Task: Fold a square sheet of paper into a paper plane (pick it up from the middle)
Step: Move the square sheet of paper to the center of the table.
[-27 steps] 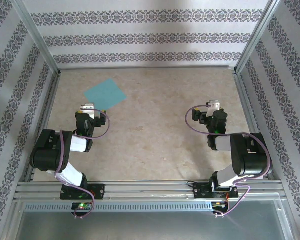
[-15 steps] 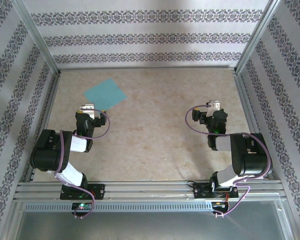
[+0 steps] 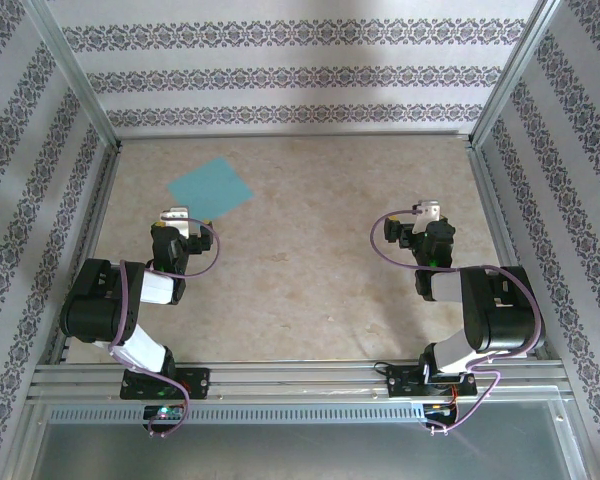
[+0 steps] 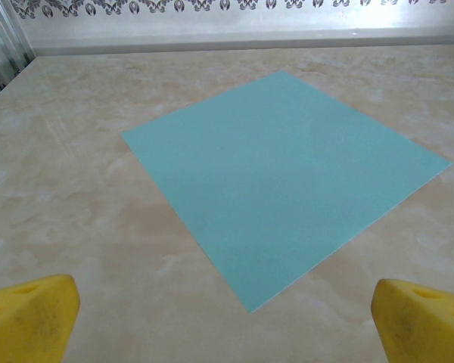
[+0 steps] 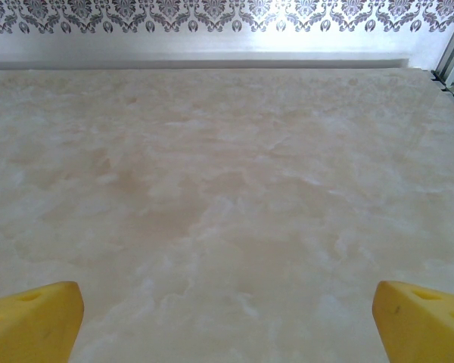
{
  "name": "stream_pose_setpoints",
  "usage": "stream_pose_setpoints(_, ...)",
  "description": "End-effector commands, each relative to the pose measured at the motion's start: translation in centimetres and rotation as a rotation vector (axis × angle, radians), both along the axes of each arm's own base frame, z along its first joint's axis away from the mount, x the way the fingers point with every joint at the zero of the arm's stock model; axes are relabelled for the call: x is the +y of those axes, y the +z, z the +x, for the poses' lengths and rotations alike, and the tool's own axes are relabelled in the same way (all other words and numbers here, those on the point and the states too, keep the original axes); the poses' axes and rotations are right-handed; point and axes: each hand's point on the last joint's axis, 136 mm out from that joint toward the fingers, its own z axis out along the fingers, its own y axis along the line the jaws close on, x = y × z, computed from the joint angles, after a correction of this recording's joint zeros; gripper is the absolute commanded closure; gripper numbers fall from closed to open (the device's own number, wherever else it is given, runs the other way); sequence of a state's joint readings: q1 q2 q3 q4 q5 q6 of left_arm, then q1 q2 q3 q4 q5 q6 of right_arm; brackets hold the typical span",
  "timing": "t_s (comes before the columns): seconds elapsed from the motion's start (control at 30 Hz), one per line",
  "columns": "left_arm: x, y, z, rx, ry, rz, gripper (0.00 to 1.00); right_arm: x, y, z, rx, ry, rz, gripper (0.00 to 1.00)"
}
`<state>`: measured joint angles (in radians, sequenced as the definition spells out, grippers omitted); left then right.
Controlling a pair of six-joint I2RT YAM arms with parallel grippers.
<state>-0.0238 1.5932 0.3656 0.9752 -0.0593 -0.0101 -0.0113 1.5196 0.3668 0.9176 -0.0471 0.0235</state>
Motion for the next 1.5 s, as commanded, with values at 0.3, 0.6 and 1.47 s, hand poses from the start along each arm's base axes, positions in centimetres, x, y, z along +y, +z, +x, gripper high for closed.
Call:
stream_pose_setpoints(0.3,1.6,4.0,-1.9,-0.089,0.082,0.0,0.01,0.3,5.4,-0.9,-0.064,-0.016,-0.013,0.02)
stream_pose_setpoints(0.6,1.8,9.9,-0.7,0.021,0.233,-0.347,0.01,3.8,11.1,-1.3,0.08,0.058,0.371,0.02)
stream_pose_setpoints(1.47,-6.3,-2.4,14.6,0.642,0.139,-0.703,0.02,11.4,6.1,0.7,0.38,0.163,0.624,0.02)
